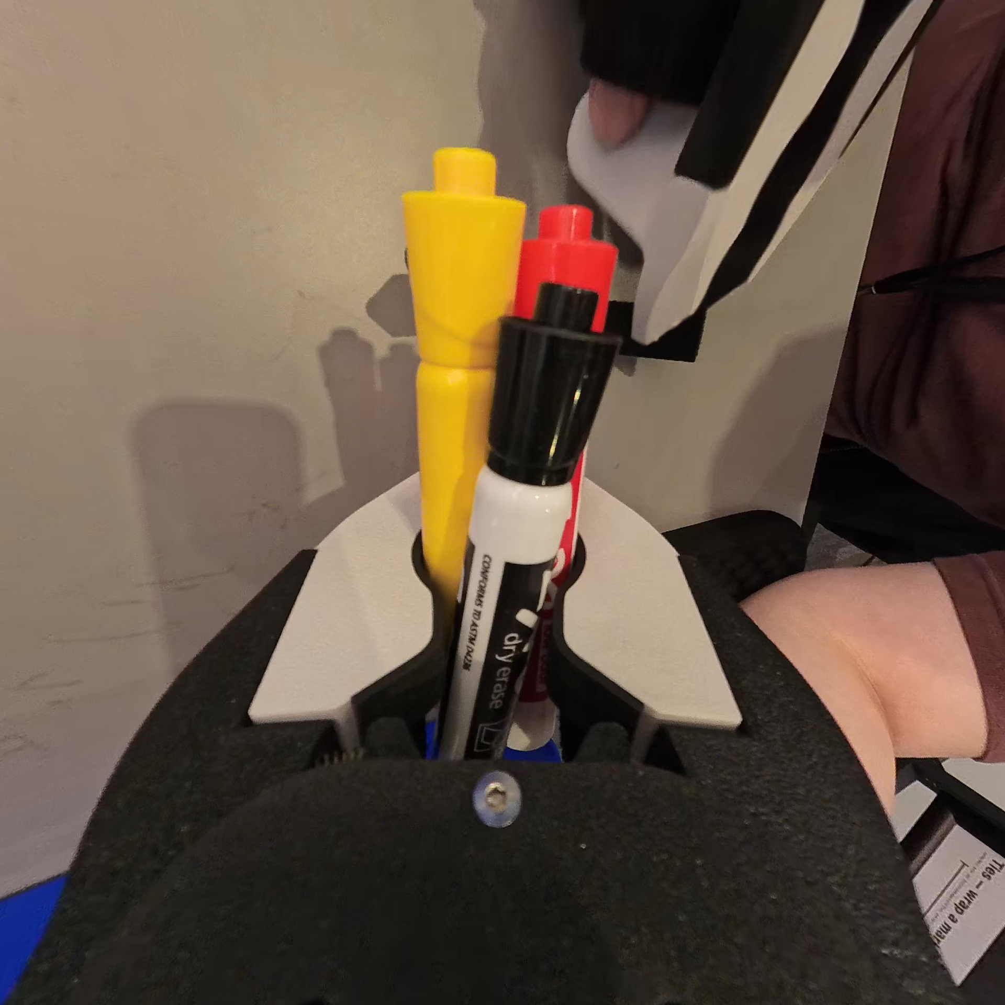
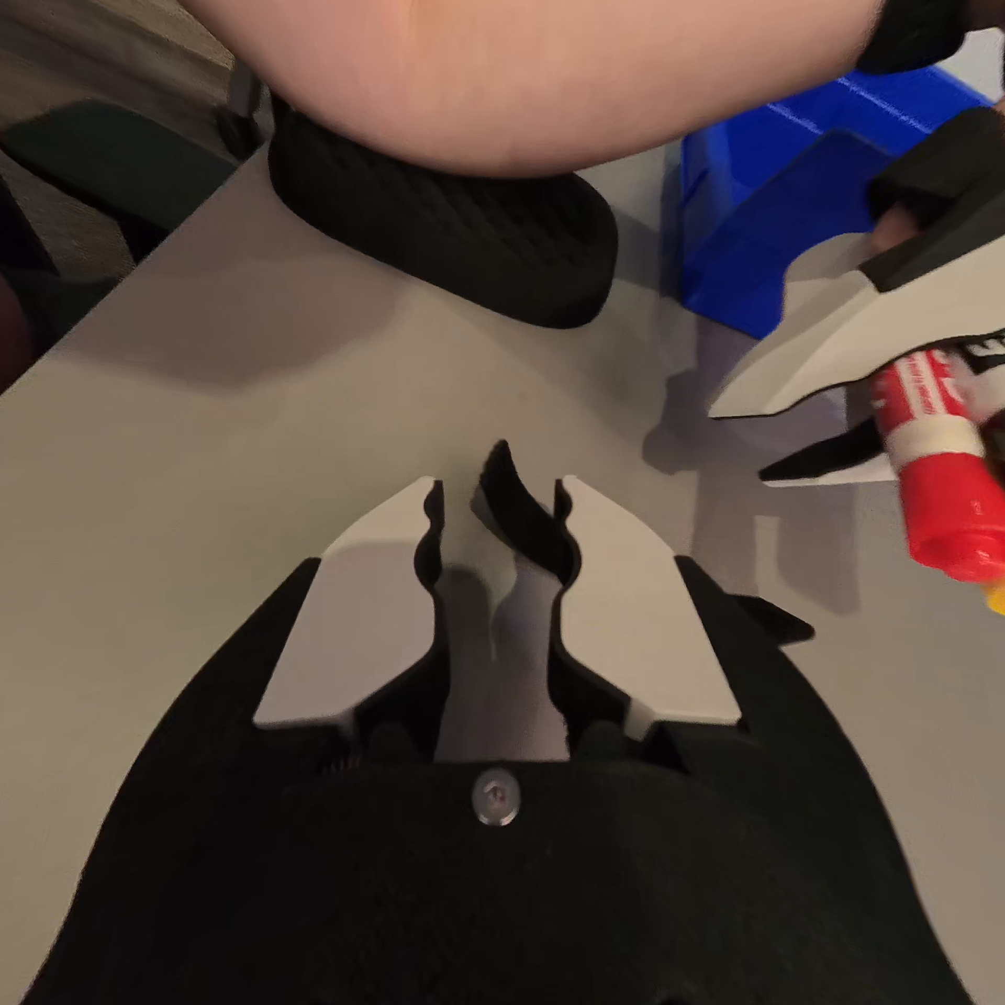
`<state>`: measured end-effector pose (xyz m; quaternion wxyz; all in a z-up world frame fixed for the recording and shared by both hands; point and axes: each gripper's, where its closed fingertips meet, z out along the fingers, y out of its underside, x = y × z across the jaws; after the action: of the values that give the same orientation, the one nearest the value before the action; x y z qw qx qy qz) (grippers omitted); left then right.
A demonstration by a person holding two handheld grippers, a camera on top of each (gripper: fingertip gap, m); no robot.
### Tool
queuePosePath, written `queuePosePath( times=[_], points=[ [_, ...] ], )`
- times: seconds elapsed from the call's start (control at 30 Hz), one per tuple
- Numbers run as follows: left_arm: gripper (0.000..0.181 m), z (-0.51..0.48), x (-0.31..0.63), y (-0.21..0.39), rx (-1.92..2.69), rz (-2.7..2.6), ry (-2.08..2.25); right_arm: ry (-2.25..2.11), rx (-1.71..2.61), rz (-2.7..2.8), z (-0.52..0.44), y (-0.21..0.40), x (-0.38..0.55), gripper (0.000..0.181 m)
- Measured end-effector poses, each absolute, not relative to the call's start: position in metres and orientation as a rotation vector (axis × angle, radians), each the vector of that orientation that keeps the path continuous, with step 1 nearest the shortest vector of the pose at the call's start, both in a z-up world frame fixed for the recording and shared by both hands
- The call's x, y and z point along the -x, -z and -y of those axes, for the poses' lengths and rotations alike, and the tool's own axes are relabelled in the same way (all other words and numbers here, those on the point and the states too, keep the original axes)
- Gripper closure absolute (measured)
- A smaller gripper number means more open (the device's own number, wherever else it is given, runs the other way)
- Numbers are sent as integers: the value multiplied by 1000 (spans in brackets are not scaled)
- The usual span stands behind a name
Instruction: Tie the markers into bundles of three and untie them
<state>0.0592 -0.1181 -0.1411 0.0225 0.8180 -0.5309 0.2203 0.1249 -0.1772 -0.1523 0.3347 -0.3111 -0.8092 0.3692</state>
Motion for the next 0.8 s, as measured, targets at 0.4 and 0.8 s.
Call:
queuePosePath(
  times=[0.4, 0.8],
  points=[
    [139, 119, -62, 144, -2509, 1665, -668, -1946, 1331, 1472, 121, 36, -115, 178],
    [140, 121, -71, 154, -2453, 1659, -620, -2539, 1897, 820, 46, 63, -79, 178]
  ],
)
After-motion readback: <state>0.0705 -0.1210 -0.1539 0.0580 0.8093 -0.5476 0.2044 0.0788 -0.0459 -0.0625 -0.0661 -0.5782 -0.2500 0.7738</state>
